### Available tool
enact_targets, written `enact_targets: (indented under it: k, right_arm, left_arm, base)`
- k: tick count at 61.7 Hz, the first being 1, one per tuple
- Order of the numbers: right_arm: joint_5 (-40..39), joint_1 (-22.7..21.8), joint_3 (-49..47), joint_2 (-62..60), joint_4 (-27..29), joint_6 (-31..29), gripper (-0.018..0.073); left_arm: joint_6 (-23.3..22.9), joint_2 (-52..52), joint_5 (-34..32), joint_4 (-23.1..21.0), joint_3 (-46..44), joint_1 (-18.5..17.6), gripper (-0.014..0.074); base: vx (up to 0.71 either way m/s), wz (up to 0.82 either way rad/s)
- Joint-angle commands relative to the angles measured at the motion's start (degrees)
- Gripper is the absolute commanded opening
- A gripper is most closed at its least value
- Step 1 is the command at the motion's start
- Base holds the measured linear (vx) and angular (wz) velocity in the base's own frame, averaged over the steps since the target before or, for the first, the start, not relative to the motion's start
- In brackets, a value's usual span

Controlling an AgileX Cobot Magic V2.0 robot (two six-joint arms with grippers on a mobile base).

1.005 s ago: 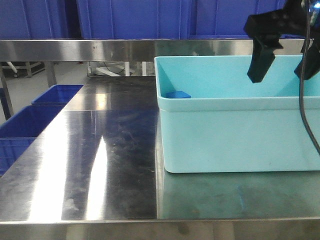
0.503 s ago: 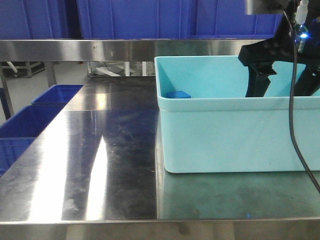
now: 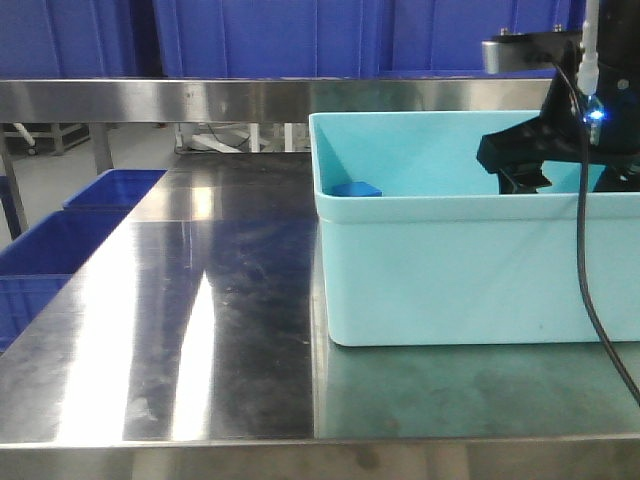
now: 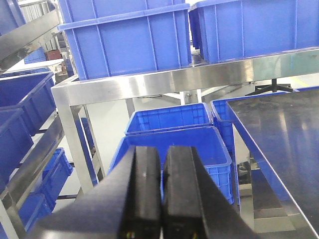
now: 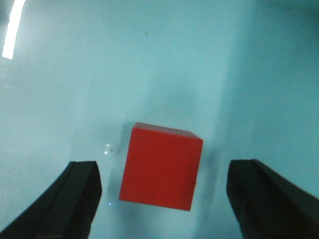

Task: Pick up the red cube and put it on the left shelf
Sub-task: 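Lower the open right gripper into the bin over the red cube, then close the right gripper around the red cube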

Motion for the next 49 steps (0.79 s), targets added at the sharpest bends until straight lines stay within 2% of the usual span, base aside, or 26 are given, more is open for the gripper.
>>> enact_targets:
  k: [1,17,49]
  right_arm:
    - [-3.38,-0.56,-2.05,-2.07,-1.16,-0.35,0.0624]
    - [-5.83,-0.56,-2.05,-1.84,-1.1,-0.35,0.0624]
    - [-5.67,-0.56,-2.05,-1.04,-1.1,-0.35,0.0624]
  left_arm:
    - [0.03,-0.84,-5.13,-0.27,1.26,-0.37,0.0106]
    - [0.03,-0.84,-5.13,-0.27,1.26,-0.37,0.0106]
    - [0.03,-0.84,-5.13,-0.27,1.26,-0.37,0.0106]
  base:
    - [0.0,0.0]
    - [0.0,0.0]
    - [0.0,0.0]
